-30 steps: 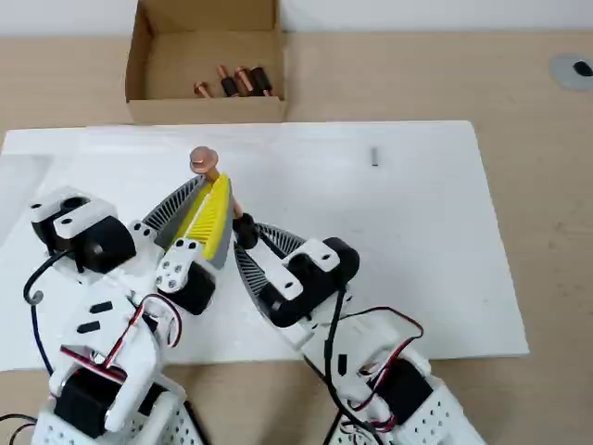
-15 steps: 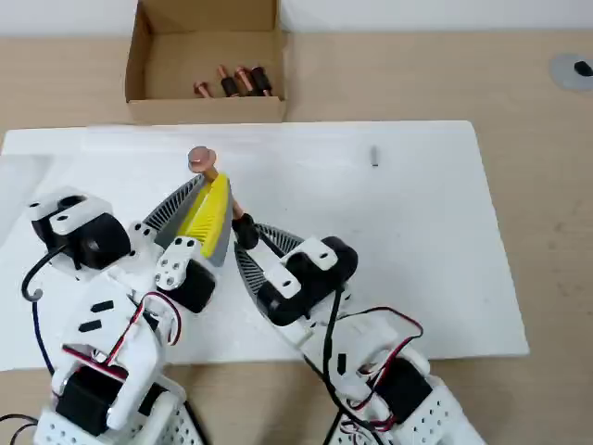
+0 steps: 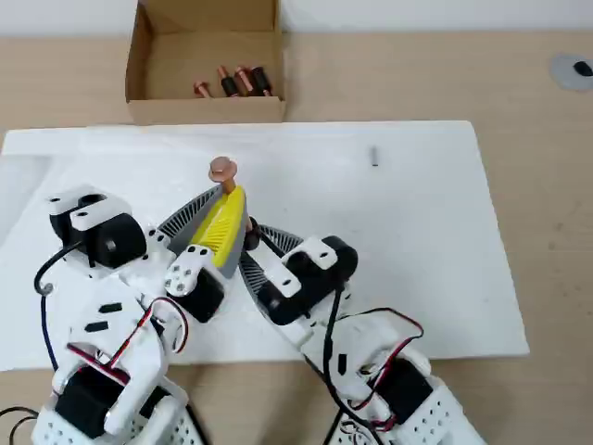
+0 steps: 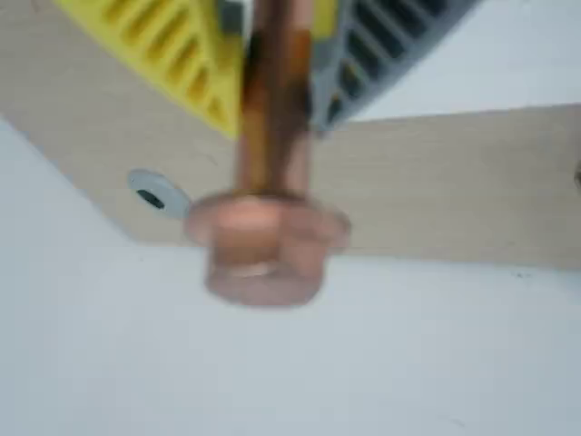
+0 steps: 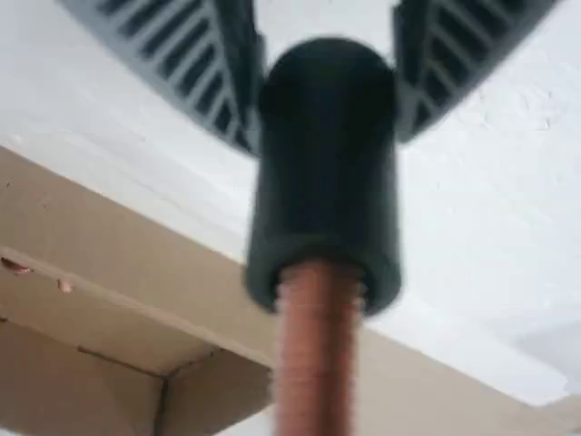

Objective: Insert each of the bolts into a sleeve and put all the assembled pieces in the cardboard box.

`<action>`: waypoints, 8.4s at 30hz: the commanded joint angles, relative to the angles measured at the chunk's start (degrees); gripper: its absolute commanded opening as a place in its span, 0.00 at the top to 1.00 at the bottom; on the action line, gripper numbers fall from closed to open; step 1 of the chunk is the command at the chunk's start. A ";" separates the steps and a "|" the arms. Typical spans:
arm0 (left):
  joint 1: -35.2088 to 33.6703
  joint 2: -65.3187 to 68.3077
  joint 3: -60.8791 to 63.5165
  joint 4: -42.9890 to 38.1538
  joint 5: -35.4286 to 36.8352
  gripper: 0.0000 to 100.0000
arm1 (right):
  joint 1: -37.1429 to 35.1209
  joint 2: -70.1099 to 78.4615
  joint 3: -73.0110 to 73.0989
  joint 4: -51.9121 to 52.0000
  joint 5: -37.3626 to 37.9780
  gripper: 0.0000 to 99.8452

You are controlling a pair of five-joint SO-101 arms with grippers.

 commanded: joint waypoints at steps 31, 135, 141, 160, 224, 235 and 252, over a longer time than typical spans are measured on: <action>-1.23 -0.04 -3.52 3.60 -20.22 1.00 | 0.75 -1.45 -2.86 0.18 -0.35 0.99; -20.13 3.38 -16.26 39.12 -10.99 0.99 | 21.23 151.43 -134.46 -13.63 -4.13 0.99; -20.13 3.38 -16.26 39.12 -10.99 0.99 | 21.14 171.21 -162.77 -0.79 -3.08 0.99; -20.22 -8.31 -14.68 42.55 -11.08 0.99 | 19.65 174.55 -183.69 29.36 5.98 0.66; -32.97 -8.22 20.48 42.46 -10.64 0.99 | 39.52 -4.62 6.64 30.59 14.24 0.99; -32.70 -8.22 24.18 39.82 -10.64 0.99 | 39.52 -4.62 7.16 31.74 14.24 0.99; -32.62 -8.13 24.09 39.74 -10.64 0.99 | 39.43 -4.62 7.16 31.65 14.33 0.99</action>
